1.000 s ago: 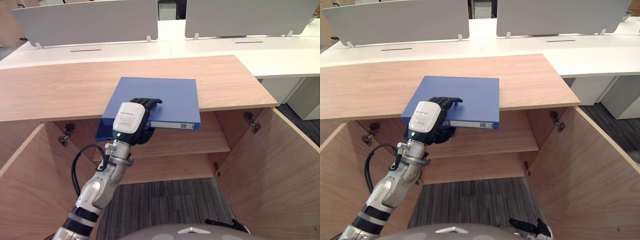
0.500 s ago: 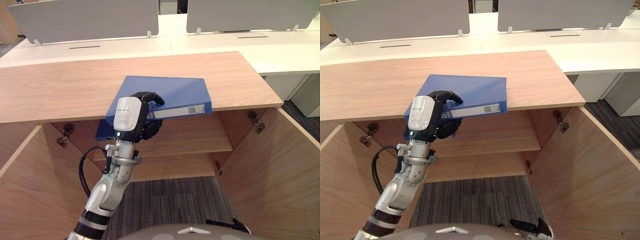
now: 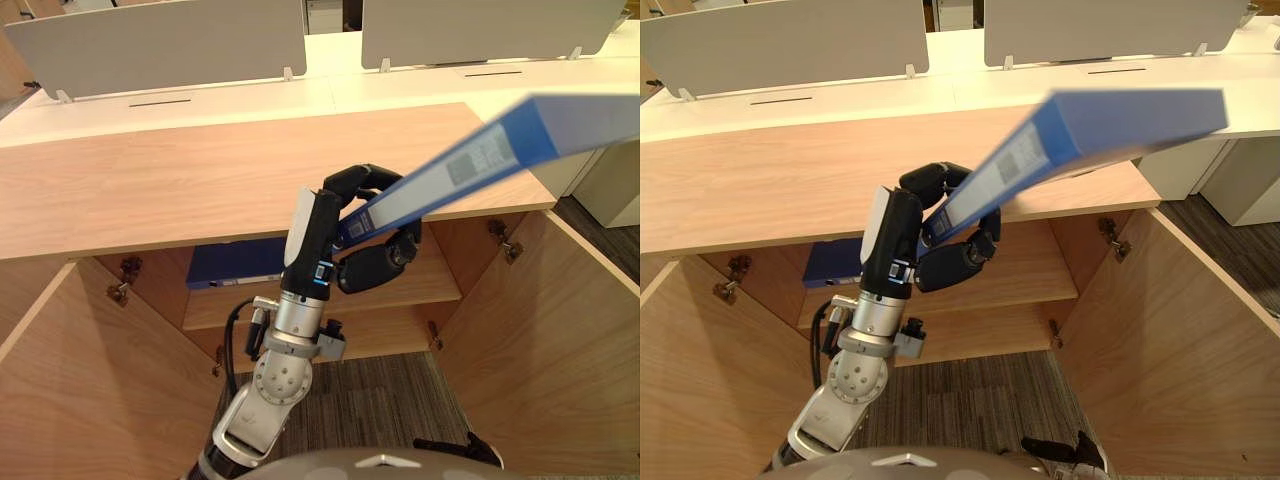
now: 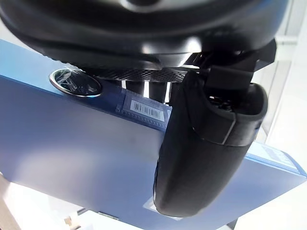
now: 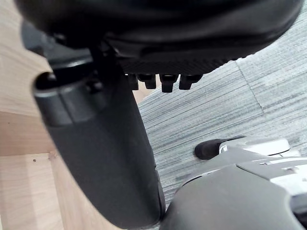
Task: Walk over to the cabinet, pick up the folder, carry it to the office cabinet, place the folder inside the office cabinet, then close the office cabinet door
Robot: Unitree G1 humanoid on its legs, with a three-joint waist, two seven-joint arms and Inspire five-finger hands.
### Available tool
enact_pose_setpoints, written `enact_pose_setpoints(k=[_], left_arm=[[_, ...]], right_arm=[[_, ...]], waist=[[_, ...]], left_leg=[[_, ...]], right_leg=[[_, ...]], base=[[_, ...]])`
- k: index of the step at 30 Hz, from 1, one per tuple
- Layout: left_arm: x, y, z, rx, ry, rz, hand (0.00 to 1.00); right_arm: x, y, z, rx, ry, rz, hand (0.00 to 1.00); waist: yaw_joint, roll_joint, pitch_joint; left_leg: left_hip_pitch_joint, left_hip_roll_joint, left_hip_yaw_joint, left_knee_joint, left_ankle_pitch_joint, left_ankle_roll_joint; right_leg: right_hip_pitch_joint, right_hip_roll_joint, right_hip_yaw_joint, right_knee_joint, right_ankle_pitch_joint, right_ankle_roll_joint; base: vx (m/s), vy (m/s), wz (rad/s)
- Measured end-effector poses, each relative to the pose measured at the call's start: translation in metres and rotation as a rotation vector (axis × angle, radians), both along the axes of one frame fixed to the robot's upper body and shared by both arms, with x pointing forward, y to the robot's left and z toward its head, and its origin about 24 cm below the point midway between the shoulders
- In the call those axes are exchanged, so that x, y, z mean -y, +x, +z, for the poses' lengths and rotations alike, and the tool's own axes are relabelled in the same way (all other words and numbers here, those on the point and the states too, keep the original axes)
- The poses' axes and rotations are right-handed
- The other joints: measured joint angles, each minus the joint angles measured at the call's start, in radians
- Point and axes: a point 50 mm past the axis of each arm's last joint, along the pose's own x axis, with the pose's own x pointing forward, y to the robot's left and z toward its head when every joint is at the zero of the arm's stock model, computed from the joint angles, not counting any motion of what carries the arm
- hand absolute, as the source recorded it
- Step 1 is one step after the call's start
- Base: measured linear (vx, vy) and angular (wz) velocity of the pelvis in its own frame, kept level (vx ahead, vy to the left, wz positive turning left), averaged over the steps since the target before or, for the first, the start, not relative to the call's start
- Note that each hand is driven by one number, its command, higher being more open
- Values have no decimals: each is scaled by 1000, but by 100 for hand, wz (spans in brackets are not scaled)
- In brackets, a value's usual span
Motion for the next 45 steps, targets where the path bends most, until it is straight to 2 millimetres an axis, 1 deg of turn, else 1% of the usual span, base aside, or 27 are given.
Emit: enact_pose_setpoints(k=[4,5,8,10,12,14,15,16,17,18,20,21,23,26,27,28,30,31,33,36,38,39,40,45], left_arm=[[-2,2,-2,-97,-146,-98,0],[-2,2,-4,-139,-205,-145,0],[-4,-2,-6,-192,-291,-209,0],[-5,-3,-5,-213,-349,-251,0],[-6,-3,-4,-226,-393,-284,0],[-9,-6,-7,-255,-444,-309,0],[-11,-6,-8,-263,-455,-312,0],[-16,-7,-13,-287,-485,-303,0],[-18,-7,-14,-295,-495,-295,0],[-24,-7,-18,-304,-505,-263,0],[-39,-5,-22,-312,-511,-192,0],[-43,-4,-23,-312,-514,-171,0],[-59,-4,-26,-306,-522,-89,0],[-71,-3,-27,-297,-522,-29,0],[-79,-3,-28,-293,-531,7,0],[-81,-3,-29,-292,-534,17,0],[-83,-4,-29,-290,-532,28,0],[-83,-4,-29,-289,-531,27,0],[-83,-4,-29,-286,-522,14,0],[-83,-4,-30,-290,-520,15,0],[-83,-3,-33,-300,-521,11,0],[-83,-3,-33,-302,-519,5,0],[-81,-2,-35,-309,-509,-13,0],[-78,-1,-43,-333,-489,-47,0]], right_arm=[[1,1,1,5,-8,4,100],[1,2,1,9,-9,5,100],[1,8,3,37,-13,11,100],[-1,17,6,76,-10,17,100],[-5,30,11,143,4,15,100],[-13,54,23,263,16,21,100],[-15,60,27,296,20,20,100],[-19,74,36,377,37,4,100],[-20,78,40,406,41,-2,100],[-22,86,49,468,42,-3,100],[-25,96,65,578,39,-10,100],[-26,99,70,605,41,-12,100],[-28,105,89,713,52,-37,100],[-30,111,108,815,57,-50,100],[-32,116,124,900,59,-42,100],[-32,118,129,929,58,-39,100],[-34,127,153,1050,65,-25,100],[-34,128,159,1081,67,-22,100],[-35,134,181,1201,85,-7,100],[-37,137,201,1293,84,22,100],[-41,142,218,1376,92,70,100],[-42,143,223,1396,92,82,100],[-43,147,235,1456,89,121,100],[-46,155,264,1590,78,235,100]], waist=[[2,0,0],[2,-1,-1],[1,-3,-2],[3,-5,-3],[4,-7,-4],[4,-7,-8],[4,-8,-8],[4,-9,-8],[4,-9,-8],[4,-9,-8],[5,-12,-7],[5,-12,-6],[5,-20,-3],[5,-32,4],[5,-36,5],[6,-37,4],[5,-37,4],[5,-37,4],[5,-36,4],[5,-35,6],[6,-32,7],[5,-31,7],[3,-31,8],[2,-28,9]], left_leg=[[-5,2,0,10,-1,-1],[-5,3,0,13,-2,-2],[-6,3,0,15,-2,-2],[-8,3,0,18,-2,-2],[-9,3,0,21,-2,-2],[-20,3,3,27,-2,-2],[-22,3,2,28,-2,-2],[-24,3,2,30,-2,-2],[-24,4,2,30,-2,-2],[-25,3,2,30,-2,-2],[-26,3,2,30,-2,-2],[-26,3,3,30,-2,-2],[-28,3,3,30,-2,-2],[-28,3,5,30,-2,-2],[-28,3,14,30,-5,-1],[-27,2,18,30,-6,0],[-27,-1,26,30,-8,3],[-26,-3,27,30,-9,4],[-20,-5,30,30,-11,7],[-12,-5,40,29,-12,8],[-10,-5,54,30,-16,9],[-11,-6,55,30,-17,9],[-10,-7,60,31,-17,10],[-11,-8,72,32,-17,10]], right_leg=[[-8,1,1,17,-6,0],[-8,1,2,19,-6,0],[-10,1,3,23,-6,0],[-13,1,3,27,-6,0],[-15,0,4,31,-6,0],[-29,0,7,37,-5,0],[-31,0,7,38,-5,0],[-33,0,7,40,-5,0],[-33,0,7,40,-4,0],[-33,0,7,40,-4,0],[-34,0,7,40,-4,0],[-35,0,7,40,-4,0],[-36,0,7,38,-4,1],[-37,0,8,36,-2,1],[-39,0,16,33,0,2],[-39,0,20,31,2,3],[-38,-3,27,21,9,6],[-37,-3,28,17,11,6],[-33,-6,32,9,15,8],[-31,-5,40,9,17,9],[-29,-4,55,4,23,9],[-29,-4,56,2,24,10],[-29,-4,61,-2,29,10],[-29,-3,73,-18,42,11]], base=[[-25,-8,0],[-33,-5,-1],[-10,-1,0],[-18,-1,0],[-33,0,-2],[-28,1,-4],[-36,1,-2],[0,0,0],[0,0,0],[0,0,0],[0,0,0],[0,0,0],[0,0,0],[-3,6,-3],[-2,21,-13],[5,31,-19],[3,35,-11],[-4,33,-4],[-2,30,-4],[-11,17,-10],[-46,14,-18],[-54,10,-13],[-43,9,-9],[-32,6,-8]])
